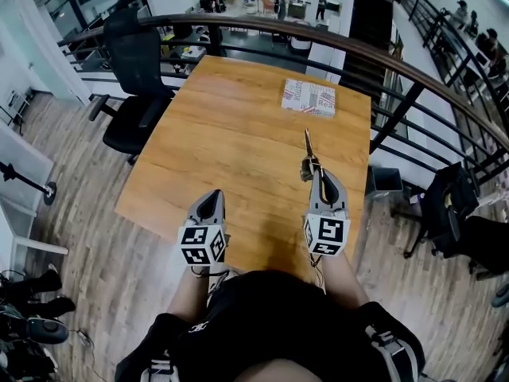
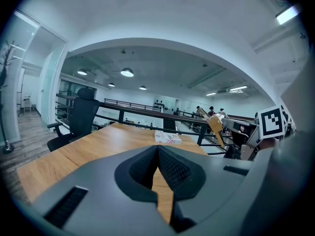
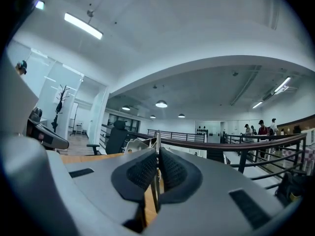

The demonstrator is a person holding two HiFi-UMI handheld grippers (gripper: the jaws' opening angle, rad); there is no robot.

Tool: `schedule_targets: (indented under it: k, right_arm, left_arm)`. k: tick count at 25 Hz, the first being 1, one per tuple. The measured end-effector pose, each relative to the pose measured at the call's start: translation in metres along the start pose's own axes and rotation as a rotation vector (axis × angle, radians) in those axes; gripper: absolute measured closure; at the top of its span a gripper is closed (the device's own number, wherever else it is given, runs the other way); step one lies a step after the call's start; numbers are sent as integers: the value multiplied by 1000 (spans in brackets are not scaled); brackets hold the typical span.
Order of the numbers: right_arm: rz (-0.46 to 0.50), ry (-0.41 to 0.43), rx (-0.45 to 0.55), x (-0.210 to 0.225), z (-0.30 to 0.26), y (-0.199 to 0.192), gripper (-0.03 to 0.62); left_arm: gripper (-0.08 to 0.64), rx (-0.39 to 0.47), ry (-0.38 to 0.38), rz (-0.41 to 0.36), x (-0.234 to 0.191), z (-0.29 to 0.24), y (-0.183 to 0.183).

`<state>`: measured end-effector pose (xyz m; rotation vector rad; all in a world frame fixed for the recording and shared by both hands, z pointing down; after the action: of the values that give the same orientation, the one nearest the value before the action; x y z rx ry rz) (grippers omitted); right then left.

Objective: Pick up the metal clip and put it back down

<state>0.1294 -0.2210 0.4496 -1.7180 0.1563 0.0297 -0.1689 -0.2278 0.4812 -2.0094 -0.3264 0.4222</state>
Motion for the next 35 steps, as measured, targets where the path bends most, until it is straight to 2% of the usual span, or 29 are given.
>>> schedule_targets:
  k: [6, 12, 16, 24, 35]
  right_arm:
    - [26, -20, -14, 1, -3, -4, 574]
    - [208, -51, -55, -23, -22, -22, 574]
    - [341, -53, -128, -37, -35, -48, 574]
    - [511, 25, -316, -62, -52, -118, 574]
    - [631, 93, -523, -74, -56, -194, 574]
  left_arm:
    - [546, -1, 5, -3, 2, 3, 0]
    - [546, -3, 28, 4, -3, 12, -4]
    - [546, -12, 52, 19, -6, 20, -10]
    - [546, -16, 82, 38, -12, 32, -19]
    - [546, -24, 92, 37, -14, 33, -17]
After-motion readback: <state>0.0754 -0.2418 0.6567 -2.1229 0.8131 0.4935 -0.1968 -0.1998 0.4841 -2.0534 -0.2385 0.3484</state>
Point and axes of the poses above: the fingertips, and each gripper's own axes: z backward along the fingers, x to its right, y out of its top, the point moved 9 cm from there along z, backward along the fingers, and after that the axes turned 8 degrees about -x, right-handed, at the moved point
